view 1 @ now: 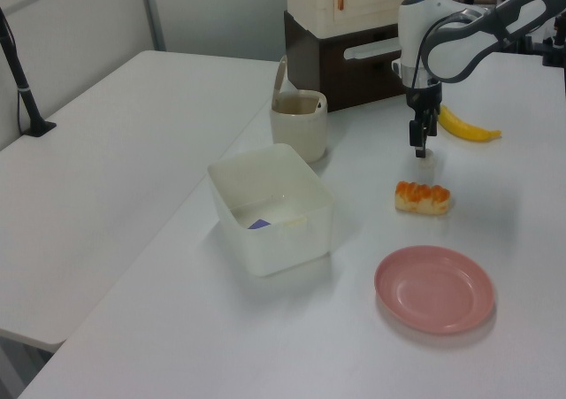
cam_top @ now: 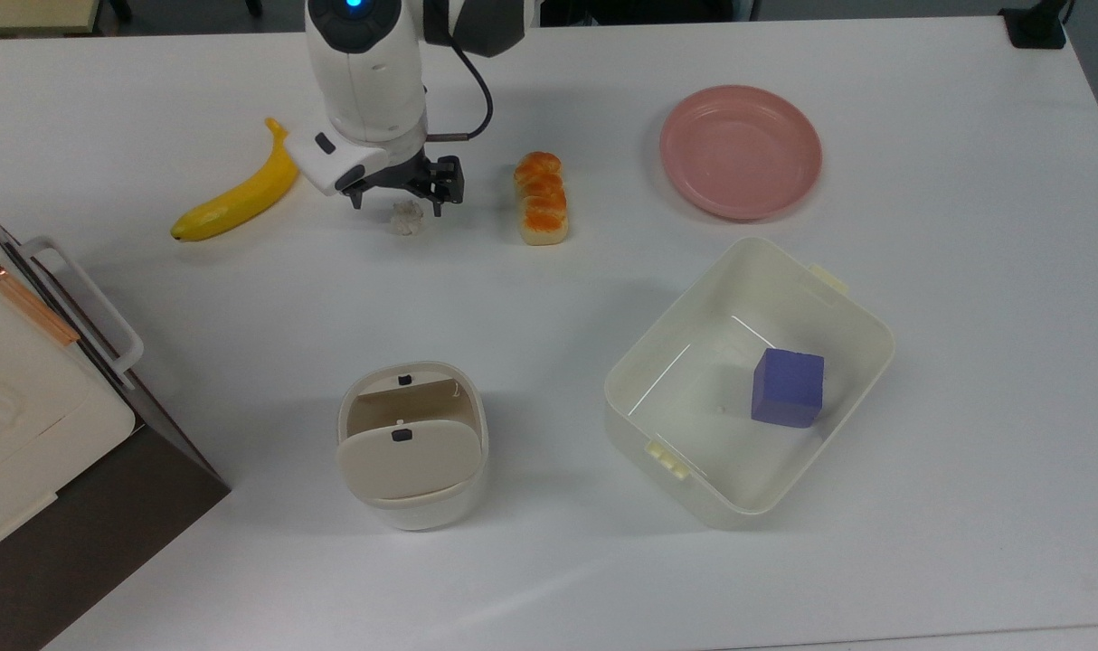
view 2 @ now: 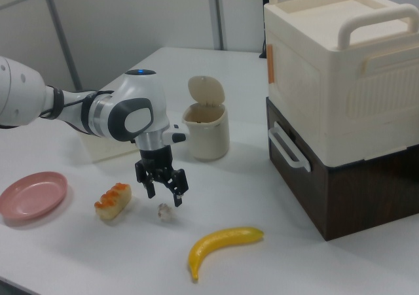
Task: Grab it up and put it in the trash
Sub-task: 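Lower the gripper onto the white paper ball and close it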
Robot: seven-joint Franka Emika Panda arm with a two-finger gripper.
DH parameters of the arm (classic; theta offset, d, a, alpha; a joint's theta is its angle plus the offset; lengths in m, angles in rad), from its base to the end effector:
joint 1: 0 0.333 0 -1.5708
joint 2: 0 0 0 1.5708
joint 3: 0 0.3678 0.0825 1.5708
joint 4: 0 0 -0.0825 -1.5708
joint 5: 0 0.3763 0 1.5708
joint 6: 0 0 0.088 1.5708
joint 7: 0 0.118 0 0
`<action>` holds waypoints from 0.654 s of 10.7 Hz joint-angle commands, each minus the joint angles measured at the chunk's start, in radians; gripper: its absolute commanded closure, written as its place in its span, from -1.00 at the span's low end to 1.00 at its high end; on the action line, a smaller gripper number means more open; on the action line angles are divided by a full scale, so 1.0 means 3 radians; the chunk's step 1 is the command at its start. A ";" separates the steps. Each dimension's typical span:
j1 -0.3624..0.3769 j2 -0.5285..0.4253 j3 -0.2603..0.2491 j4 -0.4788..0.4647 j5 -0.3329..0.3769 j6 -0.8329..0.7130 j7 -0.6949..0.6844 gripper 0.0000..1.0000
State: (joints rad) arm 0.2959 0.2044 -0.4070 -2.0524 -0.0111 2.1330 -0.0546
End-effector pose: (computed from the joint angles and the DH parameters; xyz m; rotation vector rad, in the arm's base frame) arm 0.5682 -0.0556 0.3831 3.0552 -0.0715 -0.1752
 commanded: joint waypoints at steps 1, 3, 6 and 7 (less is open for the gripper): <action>0.0021 -0.0027 0.0022 -0.0015 -0.0065 0.0018 -0.0022 -0.92; 0.0021 -0.0001 0.0022 -0.0026 -0.0065 0.0018 -0.0023 -0.87; 0.0026 0.0101 0.0022 -0.0036 -0.0116 0.0013 -0.0007 -0.79; 0.0026 0.0126 0.0022 -0.0036 -0.0157 0.0013 -0.0002 -0.69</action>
State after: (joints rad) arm 0.2956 0.2277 -0.3965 -2.0561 -0.0202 2.1330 -0.0546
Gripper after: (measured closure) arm 0.101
